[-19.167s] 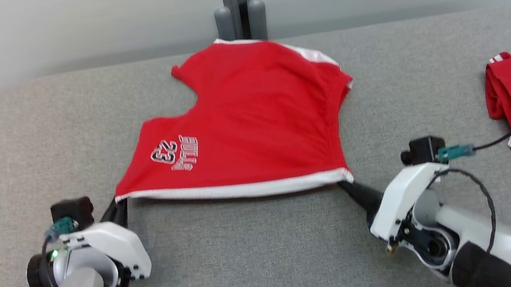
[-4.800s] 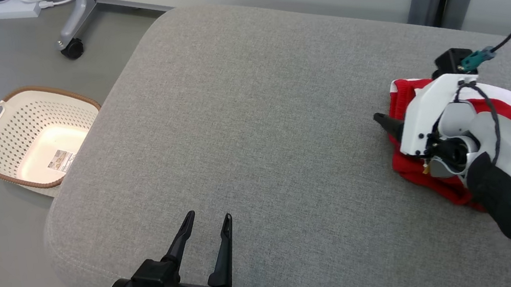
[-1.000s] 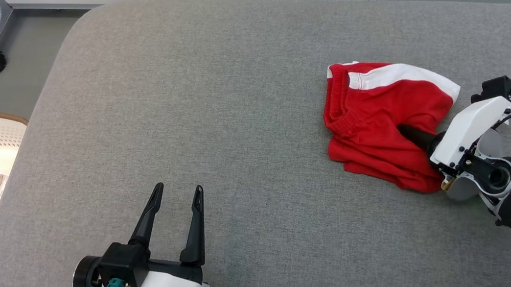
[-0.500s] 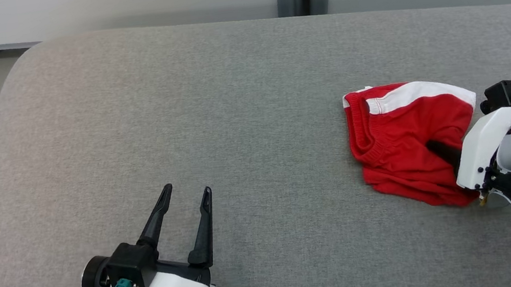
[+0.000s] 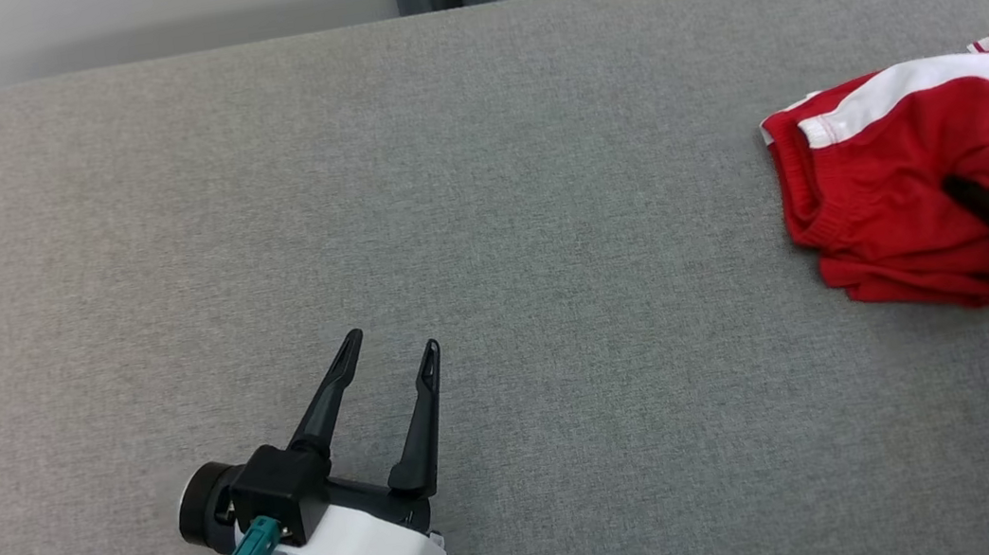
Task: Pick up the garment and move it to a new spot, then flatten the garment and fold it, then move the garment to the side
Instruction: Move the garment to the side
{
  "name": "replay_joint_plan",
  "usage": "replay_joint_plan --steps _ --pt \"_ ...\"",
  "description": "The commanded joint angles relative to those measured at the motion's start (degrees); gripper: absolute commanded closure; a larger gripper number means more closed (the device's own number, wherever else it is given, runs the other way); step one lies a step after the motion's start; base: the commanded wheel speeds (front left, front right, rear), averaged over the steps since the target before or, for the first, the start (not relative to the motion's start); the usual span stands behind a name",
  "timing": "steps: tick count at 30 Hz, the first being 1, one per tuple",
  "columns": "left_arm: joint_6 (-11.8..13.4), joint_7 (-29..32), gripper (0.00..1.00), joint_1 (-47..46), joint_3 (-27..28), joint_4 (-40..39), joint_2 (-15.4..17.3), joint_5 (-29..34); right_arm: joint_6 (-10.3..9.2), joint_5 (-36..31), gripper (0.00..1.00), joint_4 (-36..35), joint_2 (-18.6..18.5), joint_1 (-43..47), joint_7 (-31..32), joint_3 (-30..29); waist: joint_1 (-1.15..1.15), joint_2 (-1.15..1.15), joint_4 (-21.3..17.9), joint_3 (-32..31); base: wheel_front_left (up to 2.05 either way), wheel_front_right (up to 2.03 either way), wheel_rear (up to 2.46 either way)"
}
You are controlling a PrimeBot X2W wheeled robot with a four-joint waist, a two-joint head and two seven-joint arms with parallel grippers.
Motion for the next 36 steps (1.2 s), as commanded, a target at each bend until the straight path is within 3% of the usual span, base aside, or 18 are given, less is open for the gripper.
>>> replay_joint_plan --steps 1,10,24,36 --pt "0.1 -0.1 0.0 -0.9 0.2 -0.1 0.3 0.3 -0.04 -0.5 1.0 0.1 -0.7 -1.0 -0.7 0.4 0.0 0.0 -1.4 1.5 0.0 0.0 0.0" --pt "-1.1 -0.1 0.0 -2.8 1.1 0.7 0.3 1.3 -0.04 -0.8 1.0 0.7 -5.3 -5.4 -4.0 2.2 0.0 0.0 -3.5 4.6 0.0 0.0 0.0" --pt "-1.1 -0.1 0.0 -3.6 0.5 1.3 0.3 0.5 -0.04 -4.7 1.0 4.0 -11.6 -10.2 -3.3 5.8 0.0 0.0 -2.8 5.7 0.0 0.0 0.0" --pt "-1.9 -0.1 0.0 -4.1 0.6 1.3 0.3 0.7 -0.04 -10.1 1.0 11.6 -11.9 -11.9 -3.9 8.0 0.0 0.0 -2.6 7.5 0.0 0.0 0.0"
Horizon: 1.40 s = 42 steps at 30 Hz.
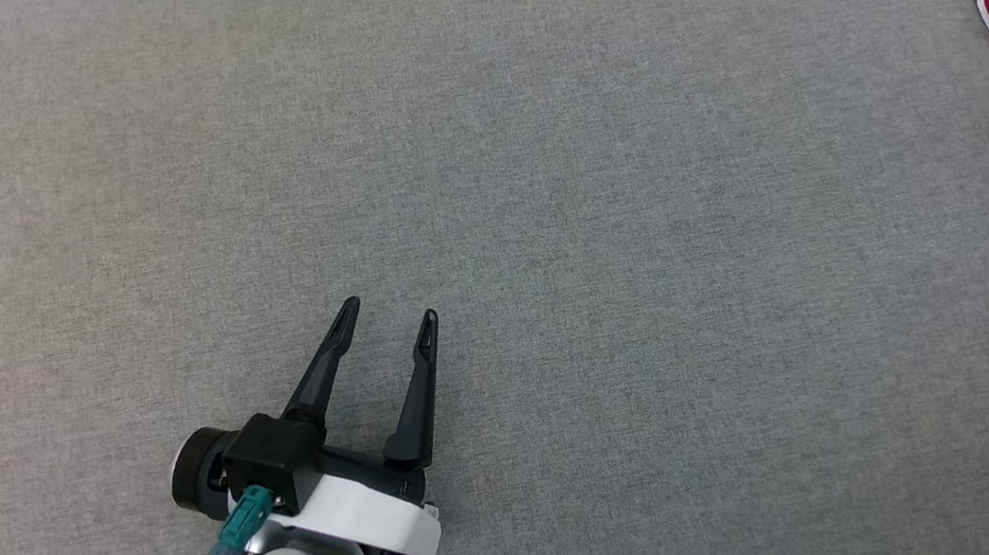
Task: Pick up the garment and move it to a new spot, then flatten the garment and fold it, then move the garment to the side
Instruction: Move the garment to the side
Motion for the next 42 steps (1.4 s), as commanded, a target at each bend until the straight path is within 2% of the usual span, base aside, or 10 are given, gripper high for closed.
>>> replay_joint_plan --steps 1,12,13,14,15,23,33,38,42 --pt "-0.5 -0.1 0.0 -0.9 0.2 -0.1 0.3 0.3 -0.05 -1.3 1.0 1.3 0.2 -0.6 -0.7 0.4 0.0 0.0 0.1 0.3 0.0 0.0 0.0" --pt "-1.3 -0.1 0.0 -1.6 0.7 0.1 0.3 1.5 -0.05 -6.4 1.0 11.8 3.7 -1.0 -4.9 1.6 0.0 0.0 0.8 2.1 0.0 0.0 0.0" --pt "-1.4 -0.1 0.0 -1.6 0.8 0.1 0.3 1.5 -0.05 -6.6 0.98 12.4 4.0 -1.1 -5.3 1.6 0.0 0.0 0.8 2.2 0.0 0.0 0.0" --pt "-1.4 -0.1 0.0 -1.5 0.9 0.1 0.3 1.5 -0.05 -7.2 0.63 13.1 4.3 -1.5 -6.3 1.6 0.0 0.0 0.8 2.2 0.0 0.0 0.0" --pt "-1.5 -0.1 0.0 -1.5 0.9 0.1 0.3 1.5 -0.05 -7.4 0.0 13.7 4.7 -1.8 -6.7 1.4 0.0 0.0 0.9 2.2 0.0 0.0 0.0" --pt "-1.7 -0.1 0.0 -0.5 0.4 0.9 0.3 0.9 -0.04 -11.1 0.0 16.1 5.8 -4.4 -8.2 2.7 0.0 0.0 0.8 0.0 0.0 0.0 0.0" --pt "-0.5 -0.1 0.0 0.9 -0.2 1.0 0.3 -0.6 -0.04 -17.1 0.0 16.9 6.8 -10.4 -7.5 3.6 0.0 0.0 1.1 -4.7 0.0 0.0 0.0" --pt "0.2 -0.1 0.0 2.4 0.0 0.8 0.3 -1.2 -0.04 -16.9 0.0 17.0 9.7 -10.6 -11.2 1.5 0.0 0.0 1.3 -8.2 0.0 0.0 0.0" --pt "0.8 -0.1 0.0 3.9 1.3 0.6 0.3 -0.7 -0.04 -13.8 0.0 16.2 13.2 -8.1 -16.7 -1.7 0.0 0.0 1.3 -11.6 0.0 0.0 0.0"
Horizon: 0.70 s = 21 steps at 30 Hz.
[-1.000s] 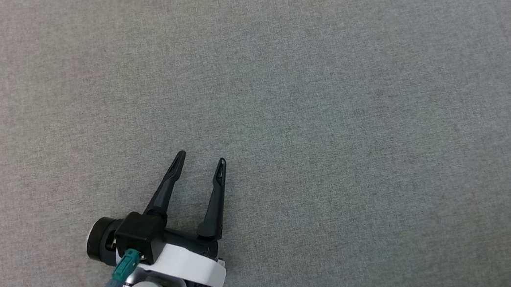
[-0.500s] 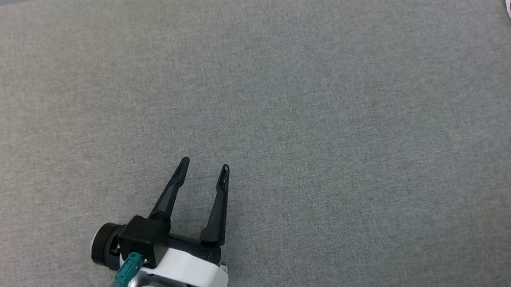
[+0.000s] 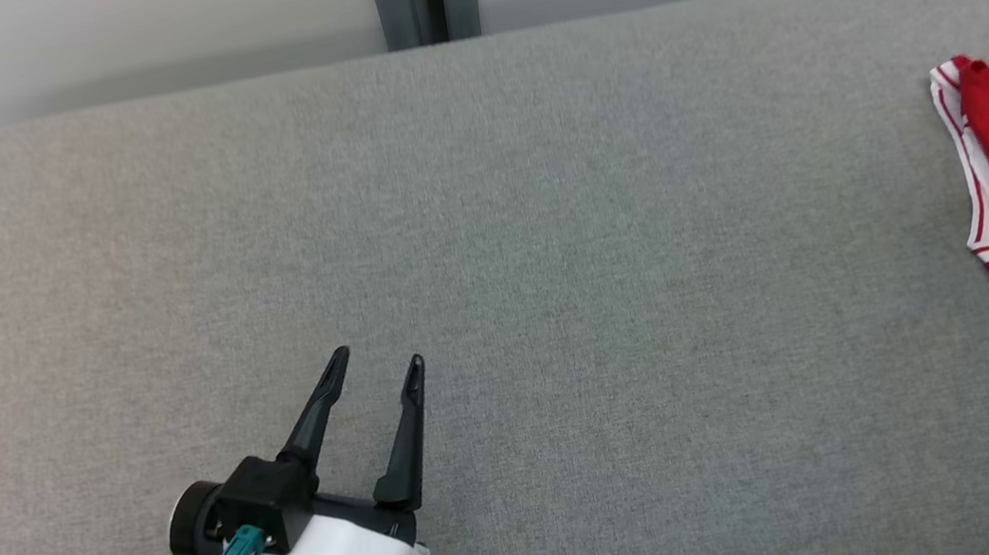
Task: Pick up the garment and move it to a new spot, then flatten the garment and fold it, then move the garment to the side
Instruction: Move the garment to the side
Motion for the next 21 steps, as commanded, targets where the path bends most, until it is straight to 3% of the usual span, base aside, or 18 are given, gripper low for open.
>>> replay_joint_plan --steps 1,8,11,15,21 --pt "0.5 -0.1 0.0 0.6 0.6 -0.2 0.3 0.3 -0.04 1.1 0.0 -0.6 0.9 1.7 -1.2 -0.7 0.0 0.0 -0.1 -2.2 0.0 0.0 0.0" --pt "1.2 -0.1 0.0 3.6 5.1 -1.2 0.3 1.0 -0.04 10.4 0.0 -9.5 4.1 9.6 -7.5 -8.6 0.0 0.0 -1.0 -8.6 0.0 0.0 0.0" --pt "1.7 -0.1 0.0 4.7 7.2 -2.0 0.3 1.0 -0.04 11.3 0.0 -17.5 3.9 12.8 -7.7 -15.3 0.0 0.0 -1.5 -10.7 0.0 0.0 0.0" --pt "1.7 -0.1 0.0 5.4 9.3 -3.1 0.2 1.4 -0.04 7.1 0.0 -30.1 5.0 22.1 -7.6 -26.8 0.0 0.0 -1.7 -12.1 0.0 0.0 0.0" --pt "1.8 -0.1 0.0 6.6 10.9 -4.0 0.2 1.3 -0.03 -2.4 0.0 -47.1 12.4 39.4 -7.6 -43.2 0.0 0.0 -1.3 -13.9 0.0 0.0 0.0"
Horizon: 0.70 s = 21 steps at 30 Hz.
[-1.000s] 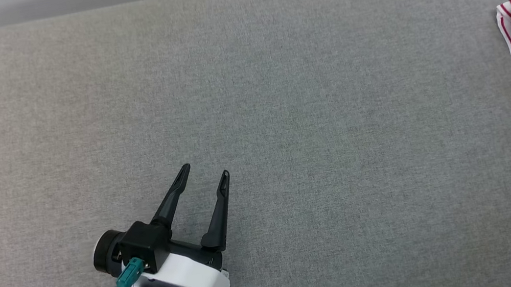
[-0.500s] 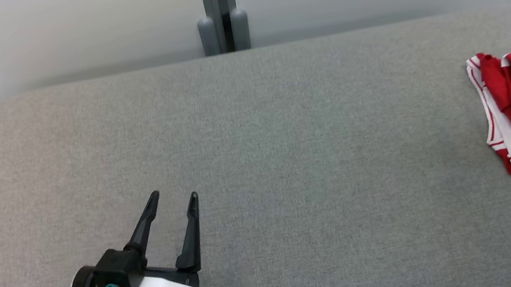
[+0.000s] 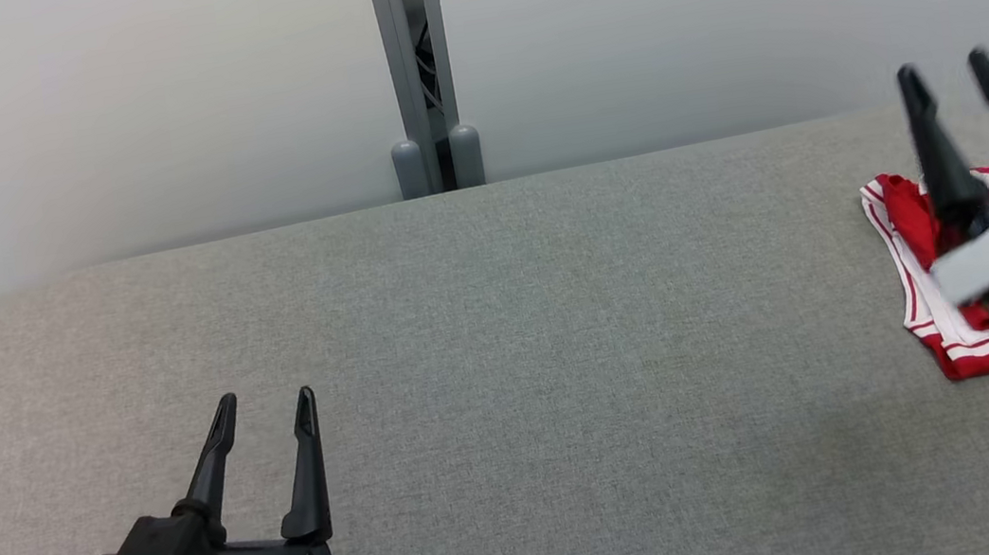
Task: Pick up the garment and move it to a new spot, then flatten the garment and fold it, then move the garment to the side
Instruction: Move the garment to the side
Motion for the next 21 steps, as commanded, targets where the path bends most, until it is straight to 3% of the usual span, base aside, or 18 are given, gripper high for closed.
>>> replay_joint_plan --steps 1,7,11,21 --pt "0.2 -0.1 0.0 0.9 0.3 -0.3 0.2 0.2 -0.02 -2.8 0.0 -4.0 2.6 5.1 -0.2 -2.8 0.0 0.0 0.3 -0.7 0.0 0.0 0.0" --pt "0.7 -0.1 0.0 2.6 0.6 -1.0 0.2 0.3 -0.02 -9.8 0.0 -12.5 9.0 16.4 -0.2 -9.1 0.0 0.0 1.4 -1.8 0.0 0.0 0.0" --pt "1.7 -0.1 0.0 4.2 0.6 -1.8 0.2 0.0 -0.02 -16.5 0.0 -13.2 11.3 21.6 -0.2 -11.3 0.0 0.0 2.2 -2.4 0.0 0.0 0.0" --pt "3.6 -0.1 0.0 7.5 0.0 -3.1 0.2 -0.4 -0.02 -23.7 0.0 -16.4 17.6 29.7 -0.2 -17.1 0.0 0.0 3.4 -3.3 0.0 0.0 0.0"
